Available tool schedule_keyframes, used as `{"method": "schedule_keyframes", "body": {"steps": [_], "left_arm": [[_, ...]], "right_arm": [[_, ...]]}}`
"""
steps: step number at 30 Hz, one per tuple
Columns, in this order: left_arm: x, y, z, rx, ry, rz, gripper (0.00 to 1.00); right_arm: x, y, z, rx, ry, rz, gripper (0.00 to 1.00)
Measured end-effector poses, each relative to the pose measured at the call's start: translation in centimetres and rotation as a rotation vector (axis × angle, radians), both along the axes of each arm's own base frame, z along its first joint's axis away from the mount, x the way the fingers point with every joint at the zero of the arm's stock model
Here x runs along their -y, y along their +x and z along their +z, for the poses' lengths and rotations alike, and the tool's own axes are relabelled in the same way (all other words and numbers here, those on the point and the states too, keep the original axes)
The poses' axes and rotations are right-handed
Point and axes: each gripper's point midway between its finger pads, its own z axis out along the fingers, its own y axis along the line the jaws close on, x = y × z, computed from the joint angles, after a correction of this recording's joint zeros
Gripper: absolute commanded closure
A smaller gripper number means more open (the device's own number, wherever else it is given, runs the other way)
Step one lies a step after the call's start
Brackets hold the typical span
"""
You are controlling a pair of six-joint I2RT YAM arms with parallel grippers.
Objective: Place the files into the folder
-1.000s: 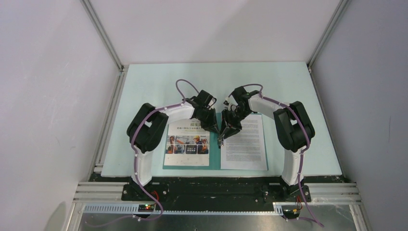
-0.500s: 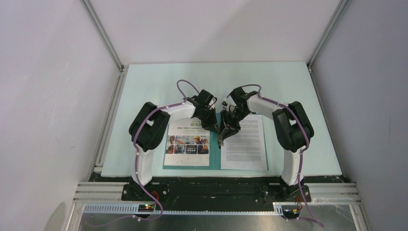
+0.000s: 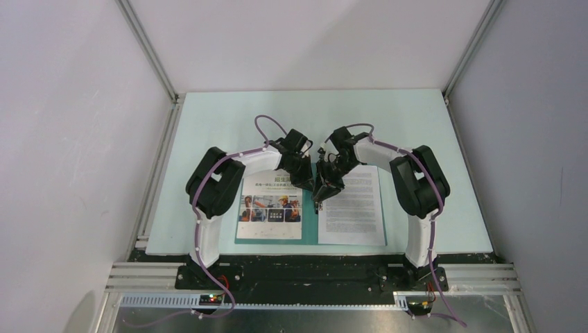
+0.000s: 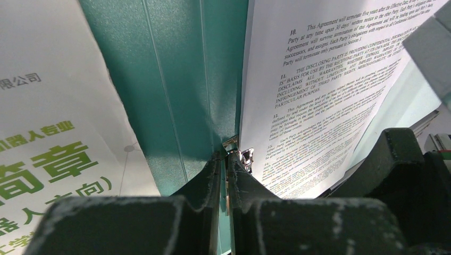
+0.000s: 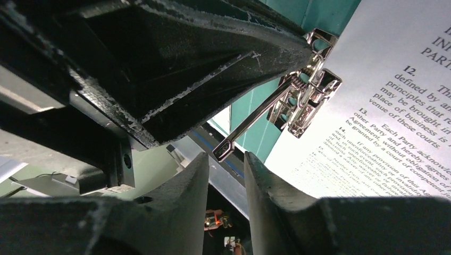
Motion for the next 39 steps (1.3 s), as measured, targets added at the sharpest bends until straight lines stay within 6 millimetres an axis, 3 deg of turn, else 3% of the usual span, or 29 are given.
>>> {"method": "schedule_keyframes", "body": {"steps": [6,23,39], "left_arm": [[0.0,0.0,0.0,0.0,0.0,0.0,0.9],[0.0,0.0,0.0,0.0,0.0,0.001,0.9],[-0.1,0.1,0.0,-0.006,0.0,0.01,0.9]], "right_arm": [[-0.1,-0.2,-0.1,-0.014,0.005,0.001,0.76],[0.4,-1.3,-0.9,-0.047,-0.025,0.006,0.8],[1.3,-3.0,-3.4,-0.047,-0.115,0.058,0.86]]}}
